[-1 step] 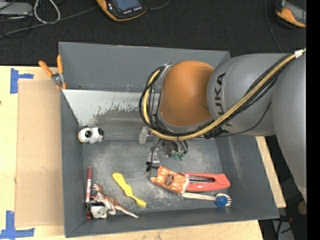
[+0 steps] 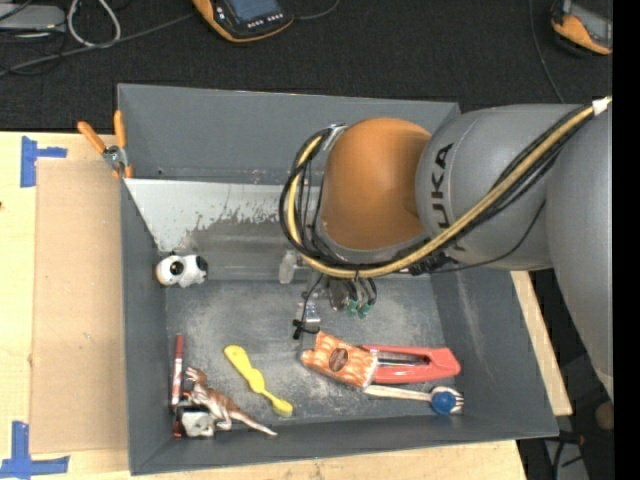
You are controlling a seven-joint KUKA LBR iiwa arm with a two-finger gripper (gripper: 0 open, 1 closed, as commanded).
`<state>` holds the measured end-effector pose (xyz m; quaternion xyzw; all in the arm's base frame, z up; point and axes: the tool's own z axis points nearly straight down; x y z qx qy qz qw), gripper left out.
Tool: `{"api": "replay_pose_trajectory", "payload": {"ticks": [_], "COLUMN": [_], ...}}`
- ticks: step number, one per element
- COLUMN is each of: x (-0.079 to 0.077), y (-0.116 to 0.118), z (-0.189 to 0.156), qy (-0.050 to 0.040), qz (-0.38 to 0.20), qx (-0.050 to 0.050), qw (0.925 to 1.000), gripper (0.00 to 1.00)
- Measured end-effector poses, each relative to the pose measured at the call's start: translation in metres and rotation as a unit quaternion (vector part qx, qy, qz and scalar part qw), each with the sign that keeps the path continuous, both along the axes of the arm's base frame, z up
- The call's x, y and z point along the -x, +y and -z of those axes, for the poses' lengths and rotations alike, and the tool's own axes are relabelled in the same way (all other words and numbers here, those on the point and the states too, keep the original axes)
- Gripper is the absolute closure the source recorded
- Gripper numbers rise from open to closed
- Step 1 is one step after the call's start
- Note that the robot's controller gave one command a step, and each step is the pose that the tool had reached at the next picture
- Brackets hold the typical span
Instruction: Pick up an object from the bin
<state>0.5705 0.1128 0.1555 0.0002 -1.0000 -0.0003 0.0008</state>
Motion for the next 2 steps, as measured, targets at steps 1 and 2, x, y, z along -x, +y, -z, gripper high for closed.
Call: {"api": "replay_pose_trajectory", "payload": {"ticks": [1, 2], "x": [0.028, 0.042], "y": [-0.029, -0.047], "z": [0.042, 0.077], "qy": [-0.0032, 0.0019], "qz": [-0.086, -0.111], "qx": [-0.001, 0.000], "qw": [0.9963, 0.9938], "gripper": [0.00, 0.00]}}
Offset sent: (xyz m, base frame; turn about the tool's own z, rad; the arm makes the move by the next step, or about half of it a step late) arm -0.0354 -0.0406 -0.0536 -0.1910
